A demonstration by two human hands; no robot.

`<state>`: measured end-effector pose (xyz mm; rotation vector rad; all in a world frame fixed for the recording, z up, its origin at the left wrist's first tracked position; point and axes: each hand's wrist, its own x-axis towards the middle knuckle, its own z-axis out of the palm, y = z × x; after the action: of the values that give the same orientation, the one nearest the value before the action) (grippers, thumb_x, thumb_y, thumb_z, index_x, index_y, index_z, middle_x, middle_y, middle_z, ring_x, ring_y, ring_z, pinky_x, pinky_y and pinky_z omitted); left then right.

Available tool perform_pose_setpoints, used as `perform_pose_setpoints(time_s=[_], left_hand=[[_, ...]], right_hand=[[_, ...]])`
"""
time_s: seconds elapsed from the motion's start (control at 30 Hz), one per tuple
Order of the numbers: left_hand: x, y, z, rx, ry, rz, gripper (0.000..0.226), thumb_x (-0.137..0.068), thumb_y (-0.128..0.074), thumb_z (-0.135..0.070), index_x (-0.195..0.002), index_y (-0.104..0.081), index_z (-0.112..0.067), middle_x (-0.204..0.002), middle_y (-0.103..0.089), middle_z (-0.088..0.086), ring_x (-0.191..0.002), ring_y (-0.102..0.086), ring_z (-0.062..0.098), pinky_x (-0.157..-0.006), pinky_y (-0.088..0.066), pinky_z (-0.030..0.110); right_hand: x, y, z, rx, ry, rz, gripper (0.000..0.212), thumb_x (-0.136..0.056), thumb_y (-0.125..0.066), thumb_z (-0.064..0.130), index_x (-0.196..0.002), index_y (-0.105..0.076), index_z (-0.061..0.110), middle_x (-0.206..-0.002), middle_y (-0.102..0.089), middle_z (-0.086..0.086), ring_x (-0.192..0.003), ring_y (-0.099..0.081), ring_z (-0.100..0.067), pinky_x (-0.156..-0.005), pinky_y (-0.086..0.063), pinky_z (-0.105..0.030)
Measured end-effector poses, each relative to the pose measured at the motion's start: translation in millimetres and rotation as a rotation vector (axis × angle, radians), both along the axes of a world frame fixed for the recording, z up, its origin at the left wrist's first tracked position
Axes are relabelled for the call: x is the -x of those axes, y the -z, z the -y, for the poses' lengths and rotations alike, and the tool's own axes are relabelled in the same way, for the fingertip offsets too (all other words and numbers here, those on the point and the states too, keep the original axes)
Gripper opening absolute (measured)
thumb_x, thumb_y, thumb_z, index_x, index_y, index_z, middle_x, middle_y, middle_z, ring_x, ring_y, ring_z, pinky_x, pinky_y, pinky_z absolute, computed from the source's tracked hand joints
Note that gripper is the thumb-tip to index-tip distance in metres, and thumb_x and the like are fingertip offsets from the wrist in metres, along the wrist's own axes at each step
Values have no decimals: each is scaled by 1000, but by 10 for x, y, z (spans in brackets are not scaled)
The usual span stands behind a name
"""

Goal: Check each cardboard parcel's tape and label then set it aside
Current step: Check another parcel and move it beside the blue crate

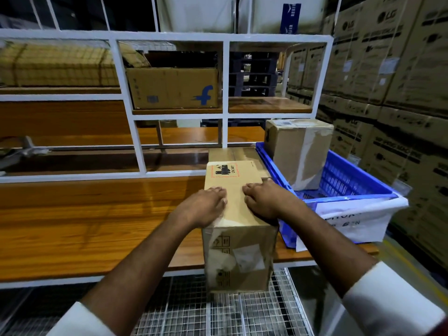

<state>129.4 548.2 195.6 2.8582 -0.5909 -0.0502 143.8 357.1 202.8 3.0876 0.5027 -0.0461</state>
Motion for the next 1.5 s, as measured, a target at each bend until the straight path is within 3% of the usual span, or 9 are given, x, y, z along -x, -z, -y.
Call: perform_pose_setpoints(time_s=[0.1,0.23,0.4,0.6,0.83,1.03,1.27,1.4,1.5], left_hand=[[152,84,-147,48,17,13,45,-106,-33,-33,-150,-34,-24,-160,-26,-4,-146,-23,15,-117,-22,34],[195,211,-147,97,-14,63,49,-107,-32,-33,-154,-26,-24,-162,-21,-4,-149,-14,11,-118,-11,28],[252,59,-37,125,17,38,45,-107,-32,-34,-149,-37,-22,-158,-31,-2,-146,-25,13,-117,-20,32],[362,239,83,51,63,114,49,-107,-28,-36,-154,-25,-25,-161,-24,-6,-148,-16,7,-119,-10,28],[563,287,-184,152,20,193,45,-105,-34,-38,-149,-37,-30,-157,-32,-9,-144,-24,3,-118,-14,27],[629,377,-231,210,26,164,46,-106,-34,-37,-151,-34,-30,-158,-28,-12,-145,-19,1,-117,-11,20],[191,220,-144,194,-63,24,49,-106,-35,-31,-153,-30,-20,-163,-19,0,-150,-13,15,-119,-14,31],[-261,211,-47,256,-190,-44,52,-106,-36,-28,-155,-24,-17,-164,-15,3,-144,-30,26,-115,-31,40],[-562,224,13,448,-276,-142,55,-105,-37,-30,-156,-18,-22,-149,-43,5,-112,-60,22,-87,-57,39]], right_hand=[[180,76,131,-42,14,20,47,-104,-31,38,-144,-44,17,-150,-45,-5,-133,-46,-23,-113,-34,-44],[235,216,163,-145,15,19,53,-105,-28,38,-154,-27,17,-160,-28,-3,-146,-28,-18,-118,-28,-46],[260,34,84,-105,-32,15,48,-105,-34,36,-150,-38,20,-156,-38,-1,-142,-36,-18,-118,-27,-47],[464,277,-88,-182,-74,92,50,-106,-26,34,-153,-31,19,-159,-33,-1,-147,-26,-14,-121,-19,-40],[657,237,195,-320,-63,154,41,-101,-46,37,-140,-54,27,-147,-49,8,-128,-53,-13,-108,-43,-35],[786,394,270,-409,-37,206,43,-102,-48,35,-144,-50,27,-150,-46,8,-140,-37,-5,-116,-30,-29],[312,288,254,-379,74,24,59,-104,-36,40,-155,-24,12,-164,-16,-9,-149,-20,-23,-120,-23,-39],[-85,212,209,-369,163,-115,70,-104,-36,45,-157,-8,10,-164,-9,-15,-145,-28,-32,-115,-28,-40],[-381,177,170,-454,246,-174,80,-102,-39,50,-157,3,11,-160,-24,-17,-140,-36,-32,-111,-34,-38]])
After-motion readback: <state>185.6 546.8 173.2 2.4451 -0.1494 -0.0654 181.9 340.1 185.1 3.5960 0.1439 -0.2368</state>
